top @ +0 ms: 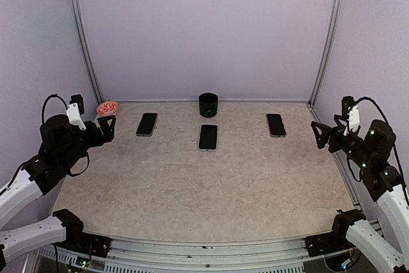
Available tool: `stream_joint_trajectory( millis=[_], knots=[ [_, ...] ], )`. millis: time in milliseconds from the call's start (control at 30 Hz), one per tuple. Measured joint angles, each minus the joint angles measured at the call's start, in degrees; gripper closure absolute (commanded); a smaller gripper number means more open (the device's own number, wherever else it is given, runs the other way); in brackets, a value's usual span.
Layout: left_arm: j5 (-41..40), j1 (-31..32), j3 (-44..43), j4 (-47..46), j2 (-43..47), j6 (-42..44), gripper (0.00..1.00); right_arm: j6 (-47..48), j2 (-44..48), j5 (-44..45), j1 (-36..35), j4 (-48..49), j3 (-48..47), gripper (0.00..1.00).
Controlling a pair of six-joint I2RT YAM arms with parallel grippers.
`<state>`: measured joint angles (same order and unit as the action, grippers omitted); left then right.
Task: Put the phone into the phone case
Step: Reset both arms
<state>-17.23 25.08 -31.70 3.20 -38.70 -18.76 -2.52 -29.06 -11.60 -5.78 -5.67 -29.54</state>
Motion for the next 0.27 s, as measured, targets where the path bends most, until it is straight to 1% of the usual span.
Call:
stream_joint_trajectory(
  millis=[100,267],
  knots=[
    [0.4,0.0,0.2,0.0,0.1,0.0,0.01,0.0,2.3,1.0,0.0,0.2,0.0,0.00],
    [0.5,0.0,0.9,0.2,0.1,0.0,0.01,0.0,1.5,2.4,0.0,-0.5,0.0,0.00]
  ],
)
